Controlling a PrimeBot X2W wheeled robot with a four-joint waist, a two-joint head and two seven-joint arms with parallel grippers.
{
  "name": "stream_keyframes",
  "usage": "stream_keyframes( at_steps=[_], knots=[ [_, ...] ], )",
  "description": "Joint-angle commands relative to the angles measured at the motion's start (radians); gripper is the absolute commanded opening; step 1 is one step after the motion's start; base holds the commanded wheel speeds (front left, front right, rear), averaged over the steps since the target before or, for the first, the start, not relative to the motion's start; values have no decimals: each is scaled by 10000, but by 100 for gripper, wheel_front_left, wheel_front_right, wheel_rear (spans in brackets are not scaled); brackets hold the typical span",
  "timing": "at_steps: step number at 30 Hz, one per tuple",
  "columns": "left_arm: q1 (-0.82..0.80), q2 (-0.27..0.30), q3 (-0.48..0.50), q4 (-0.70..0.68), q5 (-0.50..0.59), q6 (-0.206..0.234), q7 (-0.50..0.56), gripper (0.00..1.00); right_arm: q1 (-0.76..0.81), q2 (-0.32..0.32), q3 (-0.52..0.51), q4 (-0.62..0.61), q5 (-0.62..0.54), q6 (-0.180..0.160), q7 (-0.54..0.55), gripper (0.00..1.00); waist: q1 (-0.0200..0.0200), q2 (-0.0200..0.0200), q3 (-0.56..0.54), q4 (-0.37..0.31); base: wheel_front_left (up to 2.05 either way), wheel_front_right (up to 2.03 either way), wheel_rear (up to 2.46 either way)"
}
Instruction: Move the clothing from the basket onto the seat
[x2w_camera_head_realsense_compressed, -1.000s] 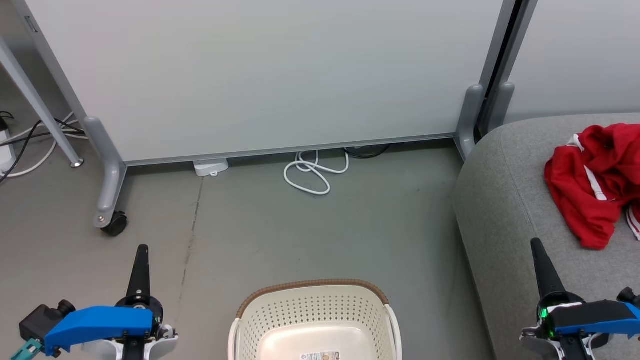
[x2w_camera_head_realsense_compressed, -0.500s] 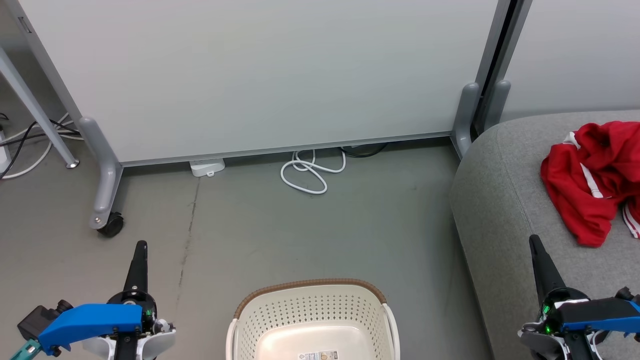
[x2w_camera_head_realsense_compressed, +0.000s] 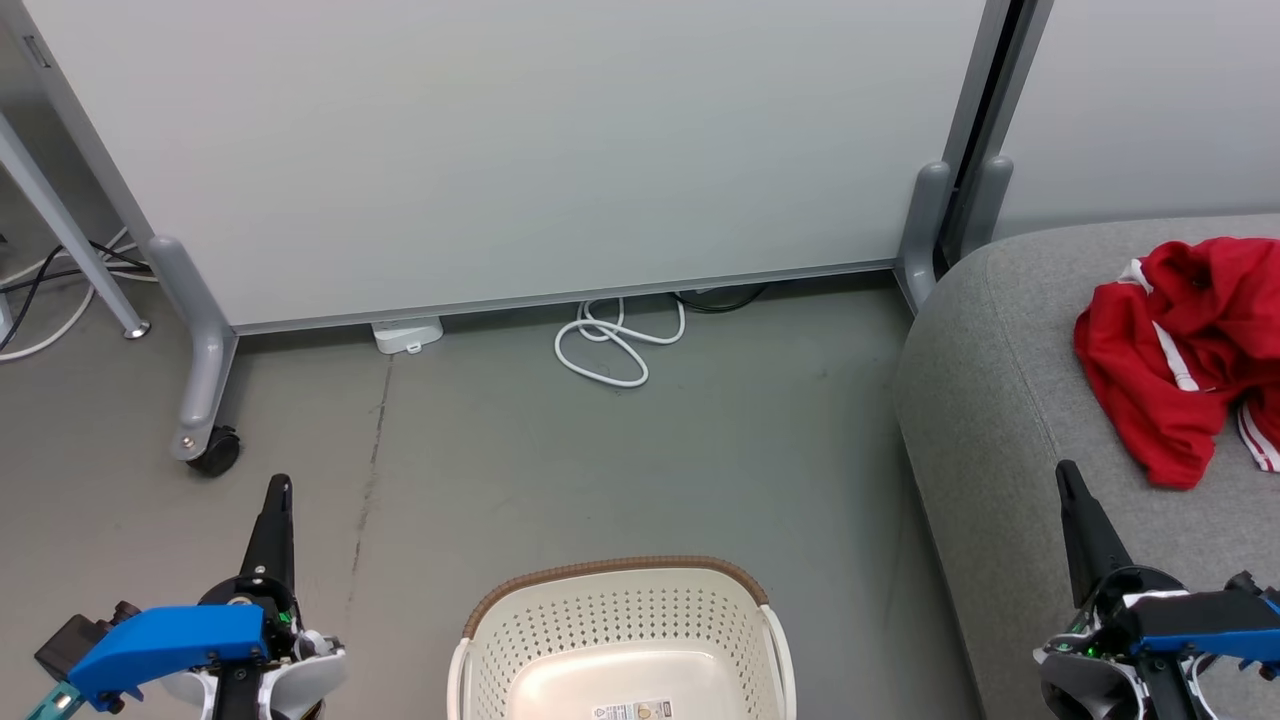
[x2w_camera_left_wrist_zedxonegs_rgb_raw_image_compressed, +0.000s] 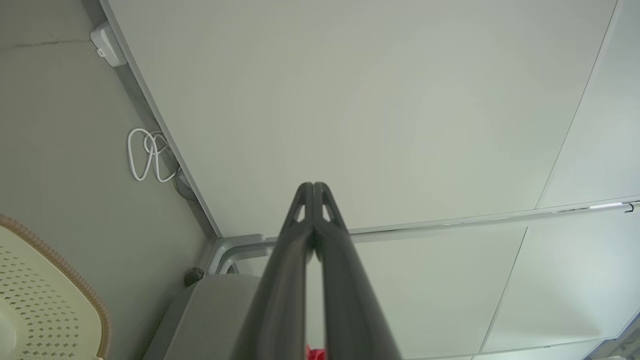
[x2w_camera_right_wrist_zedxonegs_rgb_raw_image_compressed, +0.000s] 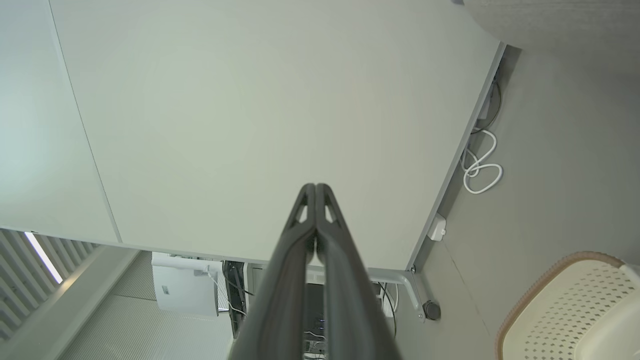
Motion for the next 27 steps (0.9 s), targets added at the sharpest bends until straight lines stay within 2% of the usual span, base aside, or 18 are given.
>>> stream_keyframes(
  at_steps=[1, 16, 27],
  knots=[
    [-187, -9, 72, -62, -170, -54, 58, 0, -160, -28, -19, 0, 206, 7, 58, 0, 0, 0, 2, -7, 0, 0, 0],
    [-253, -59, 204, -44, -1210, -115, 320, 0, -235, -26, -23, 33, 1270, 7, 318, 0, 0, 0, 28, -101, 0, 0, 0],
    [-233, -57, 196, -44, -1164, -92, 313, 0, -217, -26, -22, 32, 1222, 7, 308, 0, 0, 0, 28, -101, 0, 0, 0]
  ],
)
